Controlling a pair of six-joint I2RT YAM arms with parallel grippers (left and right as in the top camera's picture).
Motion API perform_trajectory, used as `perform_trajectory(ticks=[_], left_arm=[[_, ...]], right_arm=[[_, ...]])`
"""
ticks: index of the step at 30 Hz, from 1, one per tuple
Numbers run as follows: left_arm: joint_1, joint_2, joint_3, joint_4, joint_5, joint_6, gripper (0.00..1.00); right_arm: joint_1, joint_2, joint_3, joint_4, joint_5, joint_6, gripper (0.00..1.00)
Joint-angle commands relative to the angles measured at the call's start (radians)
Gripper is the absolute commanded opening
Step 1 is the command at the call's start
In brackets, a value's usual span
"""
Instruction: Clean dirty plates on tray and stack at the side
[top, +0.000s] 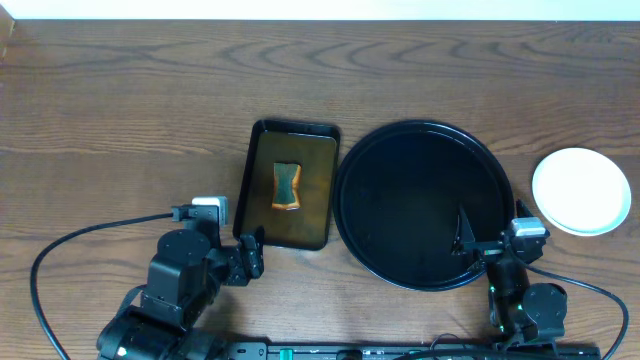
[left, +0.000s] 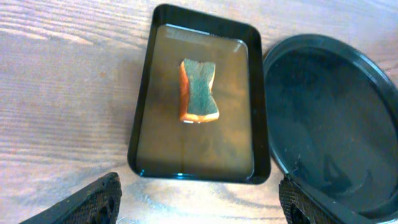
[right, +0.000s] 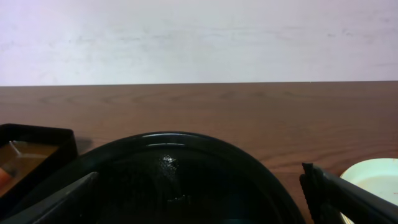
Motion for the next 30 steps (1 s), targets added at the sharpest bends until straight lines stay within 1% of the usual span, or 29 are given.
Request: perform_trajectory(ticks=[1,4,6,8,11,15,20,23,24,25,27,30], left_arm=[[0.024,-0.008,-0.016,-0.005,-0.034,0.033,0.82],[0.090,-0.027,-0.050,0.017,-0.034,0.032,0.82],[0.145,-0.058,-0.100,0.072,-0.029,0.032,0.82],[0.204,-0.119,-0.190,0.181,-0.029,0.032,0.82],[0.249,-0.206,-0.305,0.319,-0.029,0.032,0.82],[0.293,-0.327,-0.468,0.549,-0.029,0.032,0.82],[0.328,-0.448,-0.619,0.790,-0.030,0.037,0.82],[0.343,-0.502,-0.685,0.920,-0.030,0.077,0.82],[0.343,-0.528,-0.689,0.932,-0.028,0.145,0.82],[0.343,-0.528,-0.689,0.935,-0.026,0.186,0.82],[0.343,-0.528,-0.689,0.893,-0.028,0.220,0.82],[0.343,-0.528,-0.689,0.764,-0.030,0.200,0.82]], right_arm=[[0.005,-0.003,-0.002,-0.005,0.011,-0.011,0.99],[0.005,-0.003,-0.002,-0.005,0.011,-0.011,0.99],[0.005,-0.003,-0.002,-0.004,0.011,-0.011,0.99],[0.005,-0.003,-0.002,-0.005,0.011,-0.011,0.99],[0.005,-0.003,-0.002,-0.005,0.011,-0.011,0.99],[0.005,-0.003,-0.002,-0.005,0.011,-0.011,0.99],[0.005,-0.003,-0.002,-0.005,0.011,-0.011,0.99],[0.005,-0.003,-0.002,-0.005,0.011,-0.011,0.99],[0.005,-0.003,-0.002,-0.005,0.011,-0.011,0.99],[0.005,-0.003,-0.002,-0.005,0.011,-0.011,0.99],[0.005,-0.003,-0.002,-0.005,0.011,-0.011,0.99],[0.005,-0.003,-0.002,-0.005,0.011,-0.011,0.99]])
